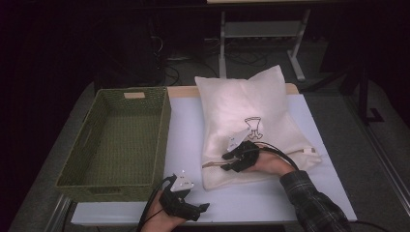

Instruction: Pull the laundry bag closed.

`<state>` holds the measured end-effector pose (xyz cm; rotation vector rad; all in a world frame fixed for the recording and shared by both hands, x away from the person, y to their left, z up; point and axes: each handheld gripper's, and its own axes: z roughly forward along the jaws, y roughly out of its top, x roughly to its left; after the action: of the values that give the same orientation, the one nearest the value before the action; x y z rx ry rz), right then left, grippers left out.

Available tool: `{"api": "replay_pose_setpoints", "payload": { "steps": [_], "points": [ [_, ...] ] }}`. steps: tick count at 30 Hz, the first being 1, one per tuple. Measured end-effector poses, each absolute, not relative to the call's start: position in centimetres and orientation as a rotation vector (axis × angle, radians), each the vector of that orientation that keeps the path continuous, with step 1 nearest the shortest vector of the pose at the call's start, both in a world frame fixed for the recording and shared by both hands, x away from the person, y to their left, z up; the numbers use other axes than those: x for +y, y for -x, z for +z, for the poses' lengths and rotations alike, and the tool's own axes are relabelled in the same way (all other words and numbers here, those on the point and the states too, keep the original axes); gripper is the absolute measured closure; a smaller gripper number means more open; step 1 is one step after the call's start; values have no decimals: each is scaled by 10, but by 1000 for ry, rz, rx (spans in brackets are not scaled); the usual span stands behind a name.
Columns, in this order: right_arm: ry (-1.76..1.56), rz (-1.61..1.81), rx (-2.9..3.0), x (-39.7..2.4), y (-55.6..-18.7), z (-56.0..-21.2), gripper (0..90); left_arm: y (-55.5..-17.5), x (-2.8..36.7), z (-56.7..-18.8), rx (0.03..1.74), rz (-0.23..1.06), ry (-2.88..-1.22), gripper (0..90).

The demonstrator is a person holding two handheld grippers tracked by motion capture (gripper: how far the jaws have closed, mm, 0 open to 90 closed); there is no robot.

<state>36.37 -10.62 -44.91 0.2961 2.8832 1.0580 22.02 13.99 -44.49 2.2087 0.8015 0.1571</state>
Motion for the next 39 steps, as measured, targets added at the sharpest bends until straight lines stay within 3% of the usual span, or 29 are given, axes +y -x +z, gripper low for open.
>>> {"api": "replay_pose_setpoints", "payload": {
  "steps": [3, 6, 8, 10, 12, 30, 37, 39],
  "points": [
    [-309, 1065, 2878, -106, -363, -449, 598, -221, 139, -445, 800, 156, -2208, 141],
    [-344, 1078, 2872, -108, -363, -450, 707, -223, 138, -443, 821, 142, -2182, 142],
    [-347, 1080, 2869, -108, -364, -450, 734, -224, 137, -442, 825, 146, -2175, 141],
    [-343, 1083, 2873, -107, -363, -449, 848, -227, 134, -441, 833, 155, -2167, 142],
    [-341, 1084, 2863, -107, -361, -450, 867, -229, 132, -442, 839, 149, -2161, 142],
    [-392, 1354, 2757, -138, -355, -418, 877, -288, 118, -419, 931, 271, -2064, 196],
    [-386, 1380, 2740, -142, -356, -416, 876, -309, 116, -435, 963, 205, -2090, 217],
    [-389, 1377, 2743, -142, -355, -416, 876, -311, 115, -439, 952, 178, -2094, 261]
  ]
}}
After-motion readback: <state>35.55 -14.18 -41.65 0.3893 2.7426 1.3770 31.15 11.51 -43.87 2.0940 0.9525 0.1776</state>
